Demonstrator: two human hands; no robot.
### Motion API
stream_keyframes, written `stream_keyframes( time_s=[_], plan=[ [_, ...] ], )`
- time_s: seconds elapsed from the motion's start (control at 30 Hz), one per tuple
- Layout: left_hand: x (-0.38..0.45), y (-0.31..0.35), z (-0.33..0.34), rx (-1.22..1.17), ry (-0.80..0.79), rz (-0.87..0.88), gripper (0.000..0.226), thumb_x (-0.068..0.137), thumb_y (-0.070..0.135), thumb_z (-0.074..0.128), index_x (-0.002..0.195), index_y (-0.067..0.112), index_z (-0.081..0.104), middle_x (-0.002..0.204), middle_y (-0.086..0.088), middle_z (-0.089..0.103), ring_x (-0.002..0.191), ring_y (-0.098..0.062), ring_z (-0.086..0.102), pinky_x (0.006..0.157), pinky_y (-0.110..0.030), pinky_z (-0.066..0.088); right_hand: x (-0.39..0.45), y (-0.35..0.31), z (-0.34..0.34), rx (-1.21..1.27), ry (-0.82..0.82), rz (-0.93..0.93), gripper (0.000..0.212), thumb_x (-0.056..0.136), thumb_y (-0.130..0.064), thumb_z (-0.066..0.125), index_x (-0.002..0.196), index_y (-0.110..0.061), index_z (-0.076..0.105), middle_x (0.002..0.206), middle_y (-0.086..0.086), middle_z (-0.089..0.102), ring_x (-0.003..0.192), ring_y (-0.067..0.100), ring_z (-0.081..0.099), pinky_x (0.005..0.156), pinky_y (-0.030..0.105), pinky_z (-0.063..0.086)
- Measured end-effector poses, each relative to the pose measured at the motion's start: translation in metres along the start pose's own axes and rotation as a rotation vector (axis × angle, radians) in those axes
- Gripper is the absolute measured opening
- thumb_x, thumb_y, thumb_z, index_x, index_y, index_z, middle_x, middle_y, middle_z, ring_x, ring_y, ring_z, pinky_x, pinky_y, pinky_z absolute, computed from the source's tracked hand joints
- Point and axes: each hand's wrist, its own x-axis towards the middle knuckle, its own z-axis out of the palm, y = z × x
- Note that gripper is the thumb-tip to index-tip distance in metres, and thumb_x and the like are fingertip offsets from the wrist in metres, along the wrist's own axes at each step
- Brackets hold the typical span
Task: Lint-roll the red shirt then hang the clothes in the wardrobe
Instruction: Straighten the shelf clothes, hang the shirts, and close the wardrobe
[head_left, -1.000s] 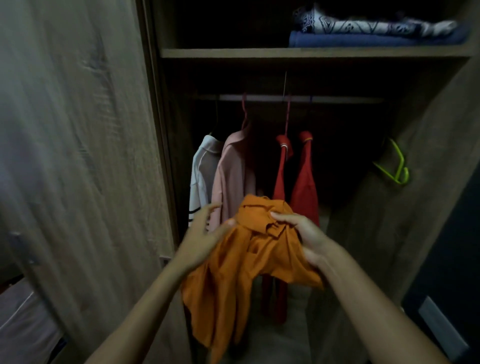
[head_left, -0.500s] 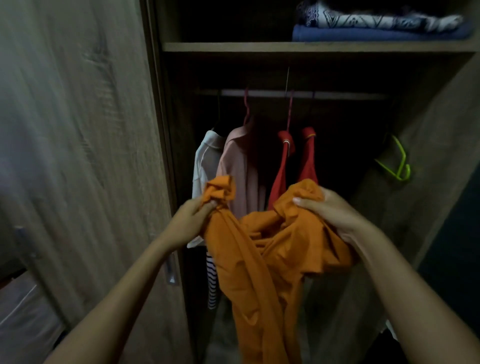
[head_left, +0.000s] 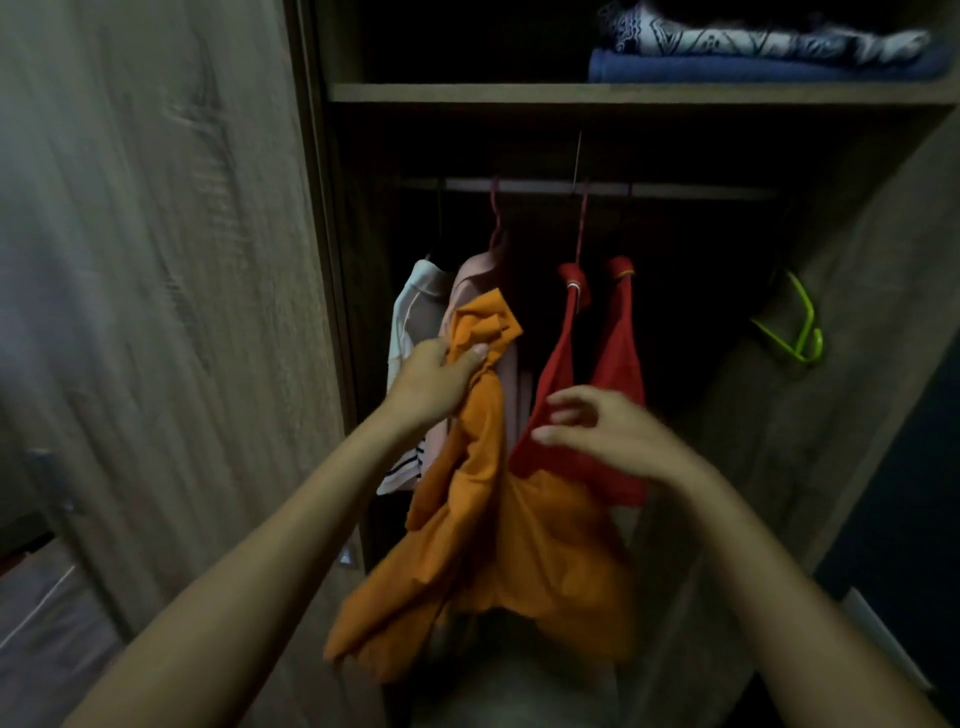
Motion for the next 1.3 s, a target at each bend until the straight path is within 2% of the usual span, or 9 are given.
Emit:
stream_keyframes(
  time_s=[0.1, 0.27, 0.4, 0.47, 0.53, 0.63, 0.73, 1.1, 1.3],
  plan=[
    [0.008, 0.014, 0.011, -0.051, 0.017, -0.042, 0.037, 0.095, 0.031, 0.052, 0.092, -0.004, 0.063, 0.073, -0.016, 0.059, 0.067, -0.026, 0.058, 0.066, -0.041, 0.05, -0.004, -0.011, 0.027, 0.293, -0.263, -0.02, 0.053, 0.077, -0.036, 0.077, 0.124, -0.025, 0.055, 0.111, -0.002, 0.07, 0.097, 0.008, 0.068, 0.079, 0.021, 0.054],
    [0.007, 0.021, 0.015, -0.115, 0.047, -0.05, 0.033, 0.093, 0.032, 0.057, 0.092, -0.001, 0.064, 0.078, -0.015, 0.064, 0.085, -0.039, 0.066, 0.078, -0.054, 0.055, 0.009, -0.008, 0.046, 0.463, -0.108, 0.02, 0.019, 0.095, -0.018, 0.056, 0.113, -0.016, 0.06, 0.095, 0.001, 0.069, 0.088, 0.012, 0.067, 0.075, 0.024, 0.055],
    [-0.007, 0.01, 0.012, -0.238, -0.208, -0.04, 0.05, 0.085, 0.045, 0.063, 0.126, 0.025, 0.044, 0.113, -0.001, 0.06, 0.096, -0.014, 0.062, 0.084, -0.027, 0.05, 0.015, -0.001, 0.04, 0.704, -0.096, 0.089, 0.024, 0.1, -0.024, 0.044, 0.118, -0.025, 0.059, 0.109, 0.007, 0.069, 0.104, 0.022, 0.066, 0.091, 0.048, 0.053],
    [-0.01, -0.006, 0.013, -0.102, -0.373, -0.112, 0.085, 0.074, 0.055, 0.07, 0.143, 0.031, 0.025, 0.133, 0.01, 0.049, 0.117, -0.007, 0.052, 0.099, -0.027, 0.044, 0.015, -0.004, 0.035, 0.95, -0.103, 0.115, 0.028, 0.101, -0.023, 0.043, 0.125, -0.023, 0.058, 0.117, 0.008, 0.068, 0.107, 0.022, 0.065, 0.089, 0.043, 0.056],
    [-0.012, -0.019, 0.01, 0.052, -0.47, -0.154, 0.076, 0.074, 0.052, 0.073, 0.136, 0.022, 0.041, 0.126, 0.009, 0.056, 0.113, -0.01, 0.057, 0.098, -0.028, 0.047, 0.013, -0.008, 0.027, 1.076, -0.053, 0.14, 0.031, 0.099, -0.024, 0.047, 0.126, -0.013, 0.058, 0.117, 0.013, 0.067, 0.106, 0.023, 0.065, 0.085, 0.035, 0.057],
    [-0.008, -0.027, -0.005, 0.017, -0.453, -0.147, 0.03, 0.084, 0.037, 0.068, 0.104, 0.015, 0.068, 0.099, -0.001, 0.071, 0.091, -0.013, 0.069, 0.085, -0.031, 0.055, 0.01, -0.003, 0.016, 0.949, 0.105, 0.151, 0.034, 0.093, -0.025, 0.058, 0.123, -0.008, 0.06, 0.108, 0.011, 0.069, 0.099, 0.023, 0.066, 0.079, 0.031, 0.057],
    [-0.001, -0.027, -0.027, -0.029, -0.298, -0.108, 0.01, 0.088, 0.02, 0.064, 0.097, 0.016, 0.066, 0.095, -0.001, 0.066, 0.087, -0.011, 0.065, 0.076, -0.026, 0.05, 0.009, 0.015, -0.003, 0.632, 0.241, 0.13, 0.037, 0.083, -0.028, 0.07, 0.118, -0.02, 0.059, 0.105, 0.004, 0.067, 0.097, 0.021, 0.064, 0.075, 0.03, 0.053],
    [0.017, -0.006, -0.025, 0.171, -0.126, 0.159, 0.038, 0.091, 0.025, 0.06, 0.126, 0.03, 0.05, 0.127, 0.005, 0.048, 0.108, -0.009, 0.05, 0.08, -0.017, 0.043, 0.007, 0.038, -0.009, 0.314, 0.302, 0.119, 0.052, 0.081, -0.04, 0.071, 0.125, -0.024, 0.049, 0.115, -0.003, 0.056, 0.107, 0.021, 0.057, 0.07, 0.026, 0.046],
    [0.014, 0.019, -0.01, 0.155, -0.242, 0.322, 0.057, 0.082, 0.03, 0.071, 0.134, 0.029, 0.048, 0.13, 0.012, 0.05, 0.115, -0.002, 0.05, 0.093, -0.021, 0.045, 0.005, 0.007, 0.005, 0.067, 0.163, -0.083, 0.107, 0.066, -0.043, 0.083, 0.148, -0.042, 0.013, 0.158, -0.002, 0.021, 0.141, 0.021, 0.028, 0.11, 0.046, 0.034]
  ],
)
